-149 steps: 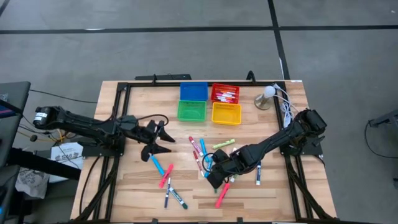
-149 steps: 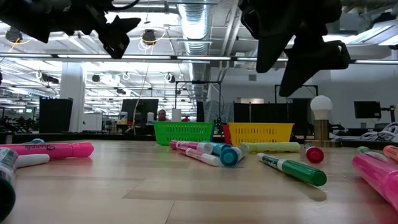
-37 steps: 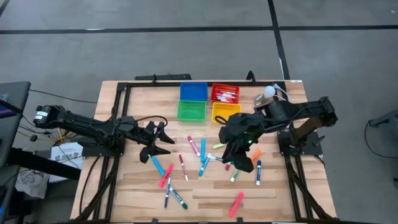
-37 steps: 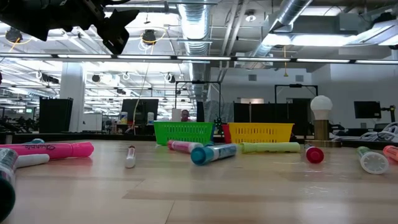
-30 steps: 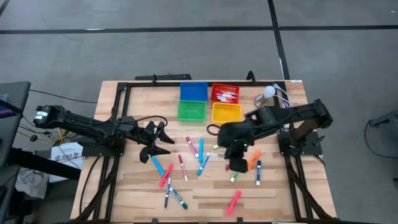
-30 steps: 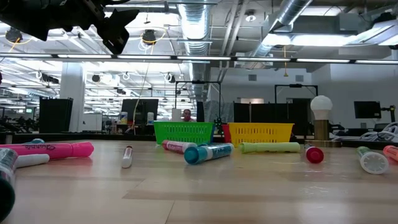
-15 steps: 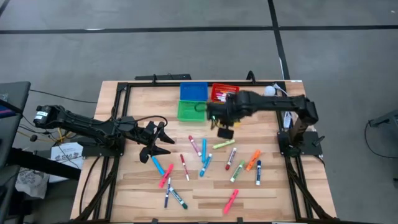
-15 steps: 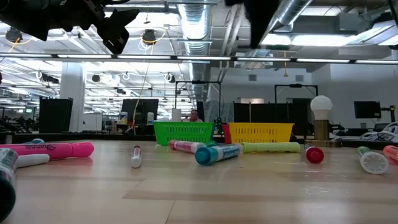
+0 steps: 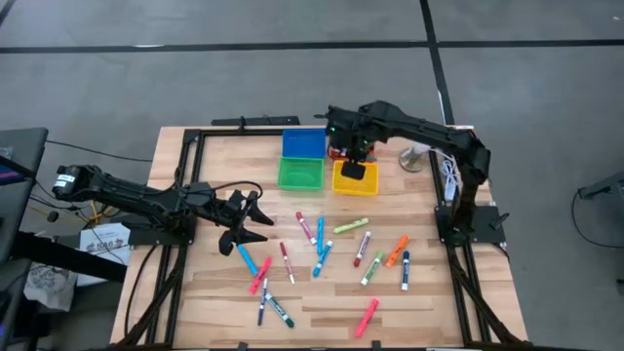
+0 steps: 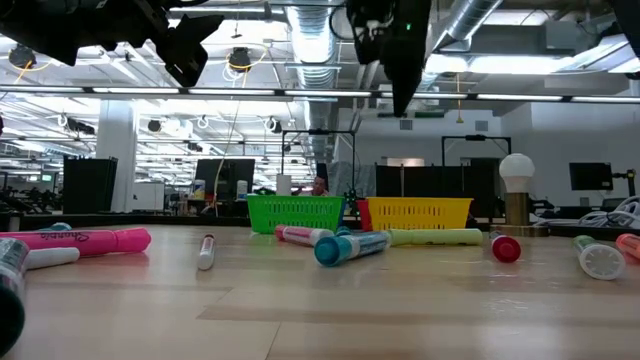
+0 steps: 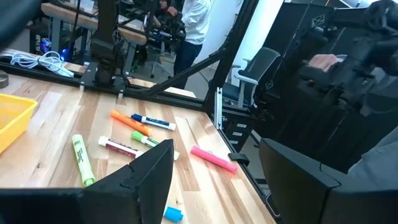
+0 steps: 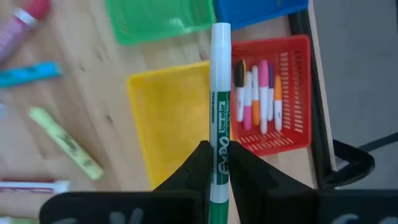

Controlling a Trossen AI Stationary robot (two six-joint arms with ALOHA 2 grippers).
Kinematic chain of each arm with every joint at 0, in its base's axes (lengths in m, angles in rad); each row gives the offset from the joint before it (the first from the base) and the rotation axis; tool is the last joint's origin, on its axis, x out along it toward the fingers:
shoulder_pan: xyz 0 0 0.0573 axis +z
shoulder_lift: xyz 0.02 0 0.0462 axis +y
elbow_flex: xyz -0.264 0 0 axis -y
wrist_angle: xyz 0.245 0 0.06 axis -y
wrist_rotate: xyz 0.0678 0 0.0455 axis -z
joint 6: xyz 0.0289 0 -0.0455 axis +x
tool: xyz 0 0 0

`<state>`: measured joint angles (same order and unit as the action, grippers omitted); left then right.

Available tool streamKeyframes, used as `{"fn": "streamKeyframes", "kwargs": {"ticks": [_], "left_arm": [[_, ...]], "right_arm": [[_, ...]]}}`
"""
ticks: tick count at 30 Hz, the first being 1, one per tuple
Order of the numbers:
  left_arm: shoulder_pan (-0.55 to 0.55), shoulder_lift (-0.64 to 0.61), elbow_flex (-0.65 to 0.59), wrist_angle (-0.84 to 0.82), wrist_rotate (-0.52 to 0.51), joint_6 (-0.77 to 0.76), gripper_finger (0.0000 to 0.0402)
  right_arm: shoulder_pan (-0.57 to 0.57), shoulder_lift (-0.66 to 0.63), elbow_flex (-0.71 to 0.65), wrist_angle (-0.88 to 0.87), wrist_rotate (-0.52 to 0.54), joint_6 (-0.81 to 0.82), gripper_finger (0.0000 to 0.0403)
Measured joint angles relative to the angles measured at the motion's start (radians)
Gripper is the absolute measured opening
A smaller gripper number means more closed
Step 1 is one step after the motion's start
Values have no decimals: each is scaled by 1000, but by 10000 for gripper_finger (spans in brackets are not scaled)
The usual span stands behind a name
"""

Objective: Pick & Place Markers
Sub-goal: Put the small green marker into the yellow basket

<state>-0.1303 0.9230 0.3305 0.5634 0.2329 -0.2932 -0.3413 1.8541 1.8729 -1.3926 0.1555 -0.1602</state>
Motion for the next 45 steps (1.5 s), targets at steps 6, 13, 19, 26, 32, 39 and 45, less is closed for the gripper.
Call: {"fn": "streamKeyframes", "kwargs": {"ticks": [6,13,19,26,32,39,45], "left_arm": [[1,0,0,3,0,0,237],[1,0,0,6,0,0,237],[1,0,0,6,0,0,237],[1,0,0,6,0,0,237],[1,0,0,3,0,0,237],[1,0,0,2,0,0,237],[1,0,0,1,0,0,237]], "right_arm": [[-45,76,0,36,-62,-50,36],[-76,197,-1,55,-132,-50,39],[-88,257,-1,39,-159,-15,36],[-84,246,-1,-35,-160,50,40],[-60,240,-3,-27,-160,60,38],[-50,234,-106,-12,-159,83,41],[-60,234,-166,72,-159,82,42]]}}
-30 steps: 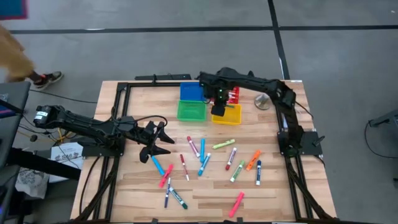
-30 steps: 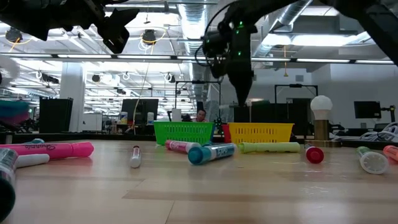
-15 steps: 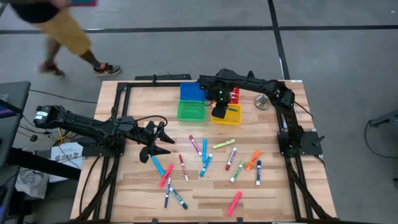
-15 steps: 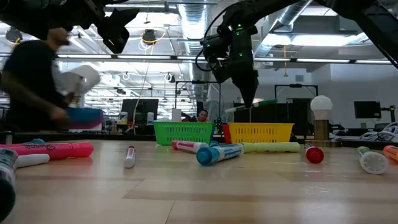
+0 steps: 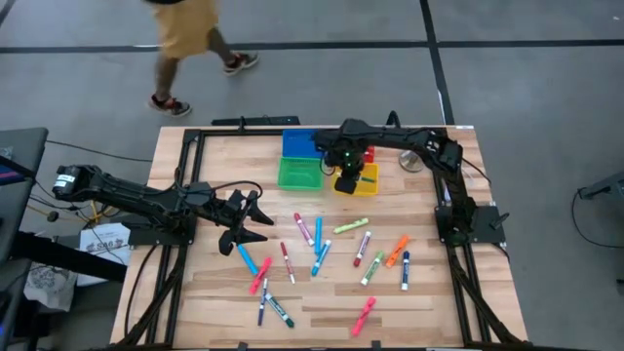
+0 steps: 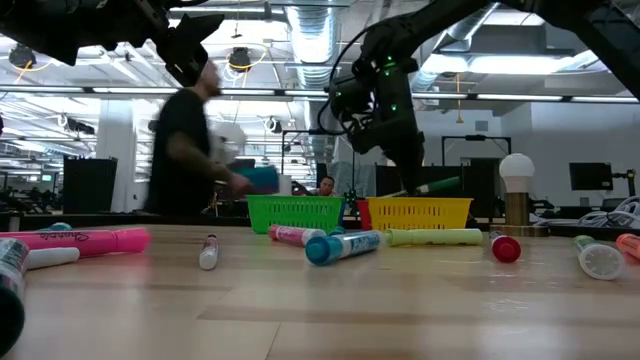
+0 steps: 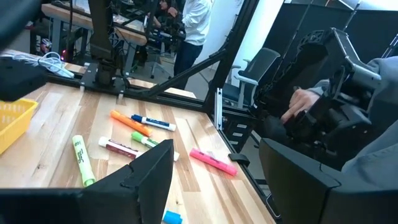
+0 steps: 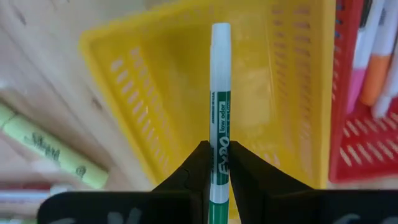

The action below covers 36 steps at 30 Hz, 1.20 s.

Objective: Pick & Place Markers
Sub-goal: Put the small green marker into the yellow basket, then put the small red marker into the yellow basket

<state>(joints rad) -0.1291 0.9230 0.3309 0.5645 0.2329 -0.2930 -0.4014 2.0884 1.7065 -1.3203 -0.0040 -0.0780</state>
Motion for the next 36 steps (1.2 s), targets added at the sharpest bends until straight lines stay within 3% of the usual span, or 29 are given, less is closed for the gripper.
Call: {"fn": "streamKeyframes", "kwargs": {"ticks": [18,29,36], "left_arm": [[0,0,0,1,0,0,237],[0,0,0,1,0,0,237],[0,0,0,2,0,0,237]], "right_arm": [[-19,0,-71,99,-4,10,48],[-18,0,-71,113,-8,10,89],[-14,-5,-71,35,-23,25,102]]}}
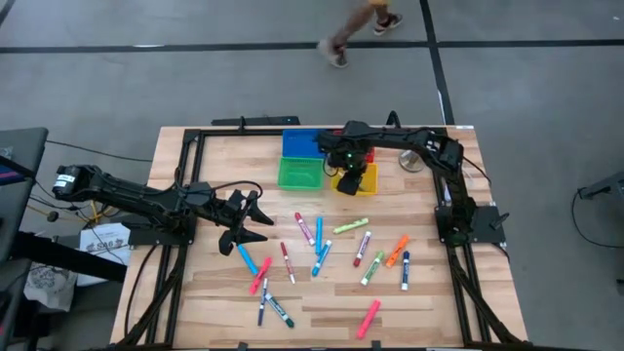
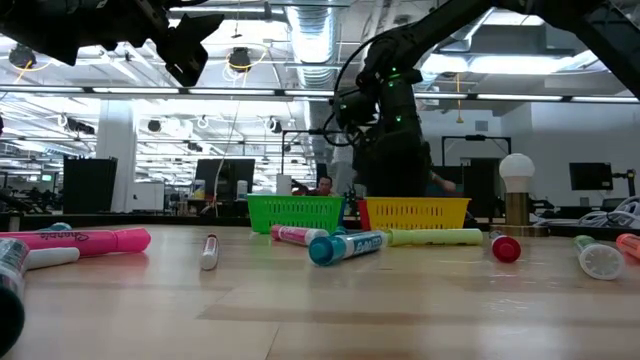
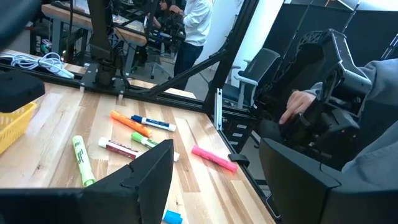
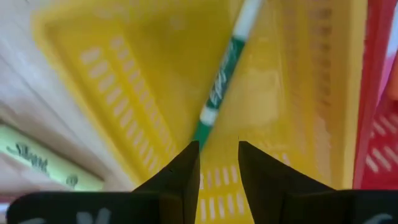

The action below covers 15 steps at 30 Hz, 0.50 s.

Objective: Pick & Place Markers
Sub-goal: Put the small red marker into the yellow basket

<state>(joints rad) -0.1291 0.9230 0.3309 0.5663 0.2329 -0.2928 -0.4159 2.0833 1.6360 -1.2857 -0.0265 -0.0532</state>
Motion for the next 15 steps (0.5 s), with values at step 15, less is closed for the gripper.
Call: {"fn": "streamKeyframes", "kwargs": {"ticks": [15], "left_arm": [[0,0,1,4,0,0,237]], "right_arm": [[159,-358,1,76,3,74,102]]}}
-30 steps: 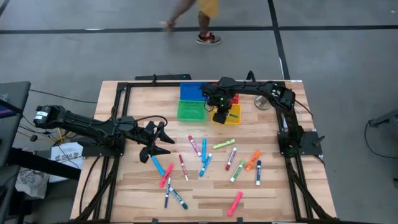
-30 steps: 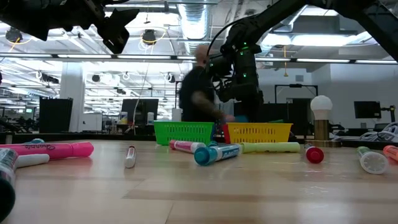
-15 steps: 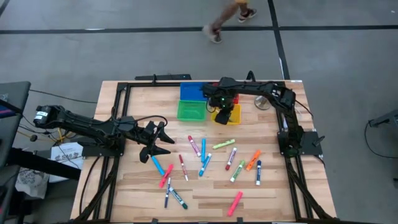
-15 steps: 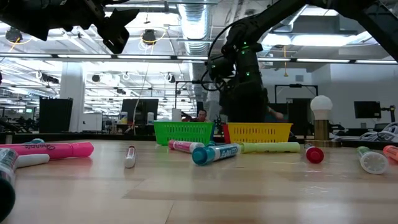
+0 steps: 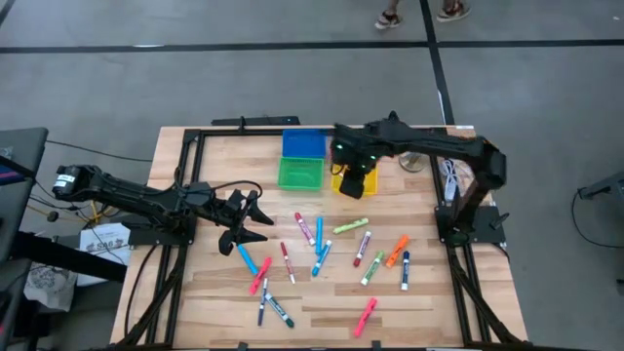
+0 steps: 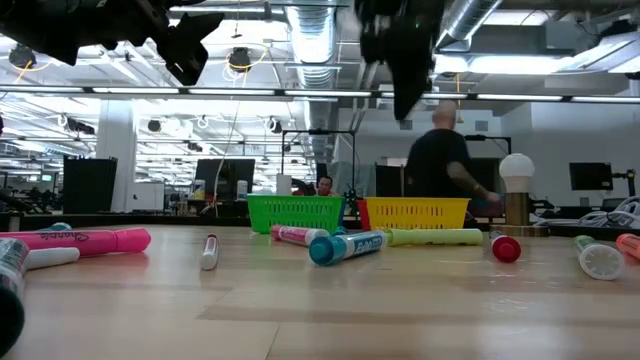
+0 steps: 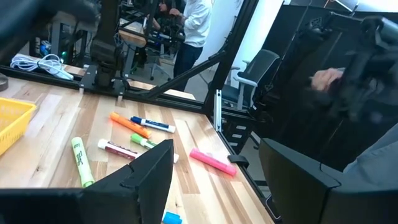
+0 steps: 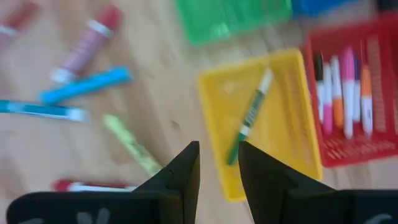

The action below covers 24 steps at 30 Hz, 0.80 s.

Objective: Pick & Place Markers
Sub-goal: Put the small red marker into the yellow basket

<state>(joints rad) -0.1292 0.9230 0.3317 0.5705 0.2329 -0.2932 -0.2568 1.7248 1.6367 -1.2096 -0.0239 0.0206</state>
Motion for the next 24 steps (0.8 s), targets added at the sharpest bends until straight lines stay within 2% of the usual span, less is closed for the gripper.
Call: {"fn": "streamKeyframes", "kwargs": {"ticks": [7,15,19,24], "left_arm": [[0,0,0,21,0,0,237],[-1,0,0,74,0,-46,237],[-15,0,0,124,0,-52,237],[-46,0,0,146,-2,-62,237]], "right_arm": [[189,-168,0,53,-5,42,102],[438,-237,0,92,5,190,102],[543,-236,0,81,43,259,102],[641,-246,0,81,180,313,102]]}}
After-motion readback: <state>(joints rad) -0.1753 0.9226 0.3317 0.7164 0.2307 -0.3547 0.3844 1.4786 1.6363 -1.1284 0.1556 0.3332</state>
